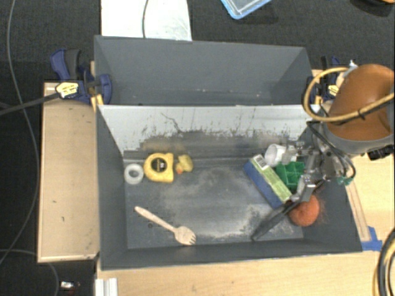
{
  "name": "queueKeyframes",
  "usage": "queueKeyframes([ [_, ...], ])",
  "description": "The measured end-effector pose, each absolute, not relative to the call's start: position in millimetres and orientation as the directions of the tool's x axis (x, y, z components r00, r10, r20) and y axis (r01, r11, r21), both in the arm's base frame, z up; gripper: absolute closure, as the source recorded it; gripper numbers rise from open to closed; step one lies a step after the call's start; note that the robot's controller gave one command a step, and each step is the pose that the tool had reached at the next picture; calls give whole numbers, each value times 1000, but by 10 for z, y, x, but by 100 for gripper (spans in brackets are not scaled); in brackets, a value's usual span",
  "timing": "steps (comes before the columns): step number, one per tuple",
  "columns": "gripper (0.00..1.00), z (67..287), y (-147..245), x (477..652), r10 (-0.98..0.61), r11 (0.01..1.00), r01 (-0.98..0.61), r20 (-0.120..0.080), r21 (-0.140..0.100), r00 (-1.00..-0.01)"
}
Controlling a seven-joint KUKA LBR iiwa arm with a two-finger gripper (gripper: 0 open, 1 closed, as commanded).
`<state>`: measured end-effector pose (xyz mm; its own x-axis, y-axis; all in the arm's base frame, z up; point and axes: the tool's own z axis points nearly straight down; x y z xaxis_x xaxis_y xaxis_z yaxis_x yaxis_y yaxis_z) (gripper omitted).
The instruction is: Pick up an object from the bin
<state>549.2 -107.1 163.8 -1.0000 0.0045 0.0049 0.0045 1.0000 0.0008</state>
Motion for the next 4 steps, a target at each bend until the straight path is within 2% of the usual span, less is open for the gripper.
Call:
queueKeyframes([
  [1, 0, 1681, -1069, 5508, 1, 1000, 1, -3, 0, -1000],
  [2, 0, 1180, -1292, 5117, 76, 997, 76, -4, 0, -997],
  [3, 0, 933, -1453, 4851, 61, 998, 61, -8, 3, -998],
  [4, 100, 777, -1501, 4984, -94, 996, -94, -34, -5, -995],
])
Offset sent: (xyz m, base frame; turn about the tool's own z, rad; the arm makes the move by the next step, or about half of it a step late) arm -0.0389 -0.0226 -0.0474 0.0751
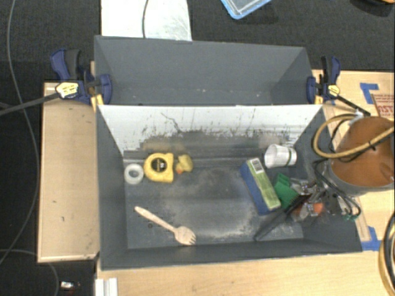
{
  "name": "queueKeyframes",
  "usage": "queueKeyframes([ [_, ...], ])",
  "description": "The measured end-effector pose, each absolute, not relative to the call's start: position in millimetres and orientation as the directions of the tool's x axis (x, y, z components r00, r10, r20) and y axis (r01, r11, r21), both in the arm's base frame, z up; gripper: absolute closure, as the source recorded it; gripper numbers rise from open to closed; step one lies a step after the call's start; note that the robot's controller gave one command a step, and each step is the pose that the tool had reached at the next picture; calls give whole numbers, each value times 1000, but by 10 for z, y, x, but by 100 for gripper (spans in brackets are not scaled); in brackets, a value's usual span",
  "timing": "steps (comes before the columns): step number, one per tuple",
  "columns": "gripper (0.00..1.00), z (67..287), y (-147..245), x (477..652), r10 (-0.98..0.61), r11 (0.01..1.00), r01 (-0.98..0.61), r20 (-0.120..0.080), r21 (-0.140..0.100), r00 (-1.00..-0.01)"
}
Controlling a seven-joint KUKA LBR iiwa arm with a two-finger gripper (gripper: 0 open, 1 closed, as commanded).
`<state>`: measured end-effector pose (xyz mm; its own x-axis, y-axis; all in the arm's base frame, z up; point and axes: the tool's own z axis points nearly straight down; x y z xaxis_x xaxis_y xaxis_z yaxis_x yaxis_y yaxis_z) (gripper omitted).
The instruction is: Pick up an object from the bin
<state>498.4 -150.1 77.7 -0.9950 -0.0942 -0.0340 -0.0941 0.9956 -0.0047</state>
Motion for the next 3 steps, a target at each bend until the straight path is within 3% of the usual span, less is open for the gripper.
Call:
queueKeyframes([
  [1, 100, 779, -1501, 4984, -96, 995, -96, -34, -5, -995],
  [2, 100, 1438, -1436, 4894, -112, 994, -112, -13, -1, -994],
  [3, 100, 2276, -1288, 5187, -28, 1000, -28, -16, 3, -999],
])
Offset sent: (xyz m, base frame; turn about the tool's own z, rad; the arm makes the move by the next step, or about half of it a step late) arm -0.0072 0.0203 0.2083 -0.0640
